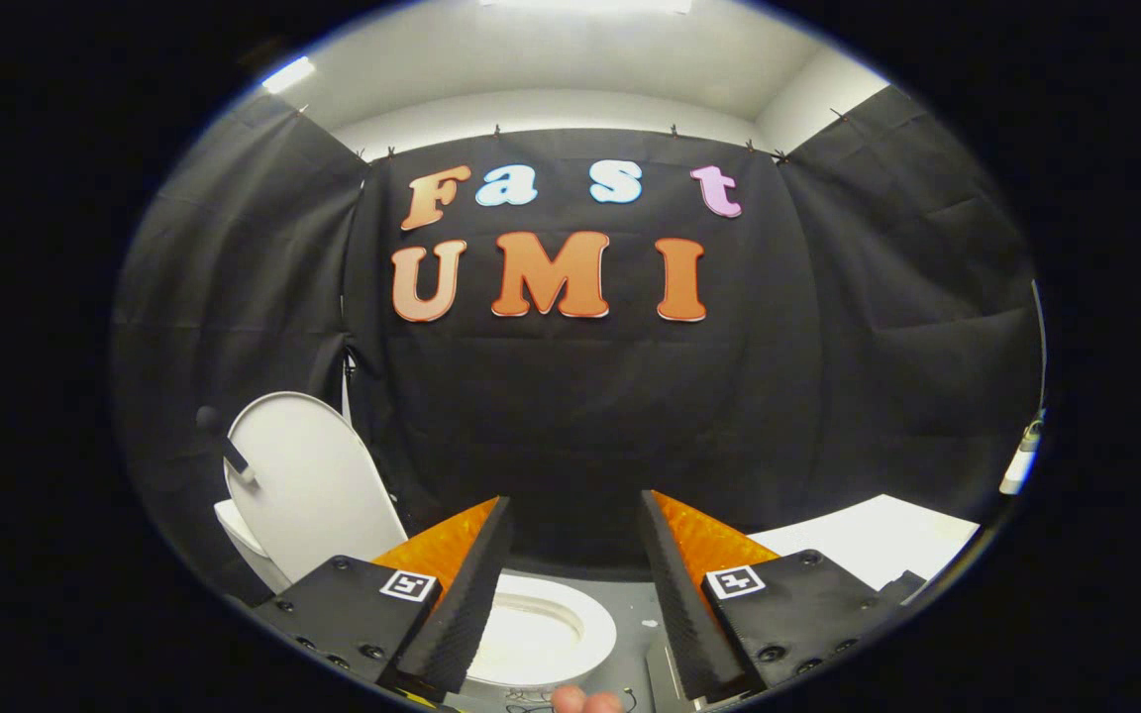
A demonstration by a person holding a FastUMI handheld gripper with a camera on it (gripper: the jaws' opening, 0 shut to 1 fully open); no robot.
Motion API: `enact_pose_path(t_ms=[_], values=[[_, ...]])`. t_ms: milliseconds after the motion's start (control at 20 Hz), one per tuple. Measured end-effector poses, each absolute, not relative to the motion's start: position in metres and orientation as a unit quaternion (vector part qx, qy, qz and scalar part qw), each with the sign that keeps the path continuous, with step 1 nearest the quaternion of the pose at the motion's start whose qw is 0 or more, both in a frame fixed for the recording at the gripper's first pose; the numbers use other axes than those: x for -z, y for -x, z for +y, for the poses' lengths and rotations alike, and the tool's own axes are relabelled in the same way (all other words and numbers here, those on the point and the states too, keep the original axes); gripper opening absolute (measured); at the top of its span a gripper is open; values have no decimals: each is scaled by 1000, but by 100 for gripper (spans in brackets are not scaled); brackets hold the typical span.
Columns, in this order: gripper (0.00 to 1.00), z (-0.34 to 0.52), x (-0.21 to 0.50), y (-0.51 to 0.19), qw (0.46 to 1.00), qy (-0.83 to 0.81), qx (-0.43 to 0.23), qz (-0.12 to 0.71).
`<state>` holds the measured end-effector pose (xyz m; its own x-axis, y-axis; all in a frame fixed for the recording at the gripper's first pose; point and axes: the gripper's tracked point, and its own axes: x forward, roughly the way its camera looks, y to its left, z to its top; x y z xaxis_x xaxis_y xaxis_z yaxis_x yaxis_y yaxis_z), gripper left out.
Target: Open the toilet lid.
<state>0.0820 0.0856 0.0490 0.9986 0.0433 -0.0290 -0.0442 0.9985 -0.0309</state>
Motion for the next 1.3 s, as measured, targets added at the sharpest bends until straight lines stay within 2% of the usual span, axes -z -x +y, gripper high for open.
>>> enact_pose_path(t_ms=[550, 1050, 1300], values=[[84, 47, -10, -71, 1000, -25, -10, -2], [85, 27, 46, -63, 999, -5, 15, 38], [86, 36, 39, -47, 999, -15, 16, 34]])
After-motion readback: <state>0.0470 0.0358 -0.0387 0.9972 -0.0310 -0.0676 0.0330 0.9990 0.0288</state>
